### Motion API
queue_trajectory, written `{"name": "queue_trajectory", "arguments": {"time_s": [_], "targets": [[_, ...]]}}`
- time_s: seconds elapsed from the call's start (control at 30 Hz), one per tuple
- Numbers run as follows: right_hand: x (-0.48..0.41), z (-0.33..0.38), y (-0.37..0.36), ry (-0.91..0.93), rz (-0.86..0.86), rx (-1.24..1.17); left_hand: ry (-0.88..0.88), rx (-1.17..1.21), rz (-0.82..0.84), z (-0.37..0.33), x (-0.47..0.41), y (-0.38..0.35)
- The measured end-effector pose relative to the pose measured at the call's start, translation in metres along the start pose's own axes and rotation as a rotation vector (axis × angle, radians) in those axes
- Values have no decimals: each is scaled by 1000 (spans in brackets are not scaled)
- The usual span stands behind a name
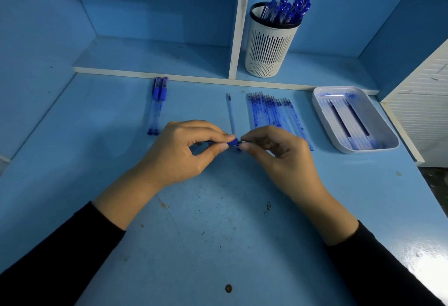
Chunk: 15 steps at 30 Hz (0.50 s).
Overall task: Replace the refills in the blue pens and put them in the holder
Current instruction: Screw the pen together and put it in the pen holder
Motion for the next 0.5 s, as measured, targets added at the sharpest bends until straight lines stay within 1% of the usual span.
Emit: {"name": "queue_trajectory", "arguments": {"time_s": [0.13,0.23,0.27,0.4,0.5], "targets": [[0,0,2,-58,-5,-60,-11,-4,0,0,-2,1],[0,3,1,52,-23,19,-2,-4,-17,0,-1,2],[0,3,1,61,-37,34,-5,-6,-18,0,0,2],[1,3,1,-83,-62,-86,-82,-41,-28,-4,0,-1],[1,6,-1,-150,-59,-159,-122,-72,-34,-5,0,-1]]}}
Point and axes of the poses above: each hand's wrist, its own x-axis away from the middle knuckle, its own y-axis out of the back of the hand, z = x × y, the point moved 3 cm from there along -x, towards the middle knuckle, and after that the axes turned 14 degrees about x, right-handed, at the moved point
